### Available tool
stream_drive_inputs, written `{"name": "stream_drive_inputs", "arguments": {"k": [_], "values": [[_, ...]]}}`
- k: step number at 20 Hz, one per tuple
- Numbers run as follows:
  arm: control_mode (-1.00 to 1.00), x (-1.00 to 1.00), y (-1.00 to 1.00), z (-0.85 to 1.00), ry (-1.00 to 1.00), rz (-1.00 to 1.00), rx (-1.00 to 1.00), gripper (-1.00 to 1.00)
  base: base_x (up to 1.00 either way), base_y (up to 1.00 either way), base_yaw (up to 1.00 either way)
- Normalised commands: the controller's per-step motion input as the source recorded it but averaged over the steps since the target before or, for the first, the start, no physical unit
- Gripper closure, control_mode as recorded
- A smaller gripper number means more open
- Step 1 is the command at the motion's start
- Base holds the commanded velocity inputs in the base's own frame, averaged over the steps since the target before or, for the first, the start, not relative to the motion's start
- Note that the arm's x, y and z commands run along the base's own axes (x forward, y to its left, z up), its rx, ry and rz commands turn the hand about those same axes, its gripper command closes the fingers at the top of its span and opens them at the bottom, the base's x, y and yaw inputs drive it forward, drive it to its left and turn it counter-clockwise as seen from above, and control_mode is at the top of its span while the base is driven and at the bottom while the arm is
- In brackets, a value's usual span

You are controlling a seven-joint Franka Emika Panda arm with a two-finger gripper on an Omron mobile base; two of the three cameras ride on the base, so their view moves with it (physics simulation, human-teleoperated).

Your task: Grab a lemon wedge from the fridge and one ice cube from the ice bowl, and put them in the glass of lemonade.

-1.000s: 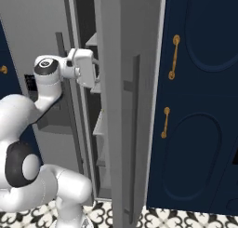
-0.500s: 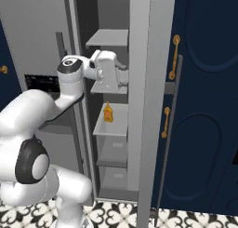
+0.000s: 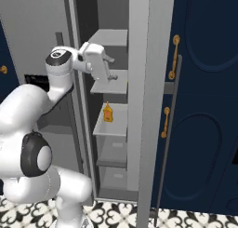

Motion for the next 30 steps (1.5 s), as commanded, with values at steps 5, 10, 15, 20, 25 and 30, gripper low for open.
{"name": "stream_drive_inputs", "arguments": {"k": [5,10,15,20,25,30], "values": [[-1.0,-0.04,0.86,-0.02,-0.36,0.0,0.2,-1.0,0.0,0.0,0.0],[-1.0,-0.29,0.62,-0.6,-0.39,0.0,0.51,-1.0,0.0,0.0,0.0],[-1.0,-0.58,0.14,-0.95,-0.41,0.03,0.69,-1.0,0.0,0.0,0.0],[-1.0,-1.0,-0.02,-0.22,-0.06,0.28,0.31,-1.0,0.0,0.0,0.0],[-1.0,-1.0,0.0,0.04,-0.02,0.34,0.0,-1.0,0.0,0.0,0.0],[-1.0,-0.94,0.02,0.0,-0.15,0.31,0.07,-1.0,0.0,0.0,0.0]]}}
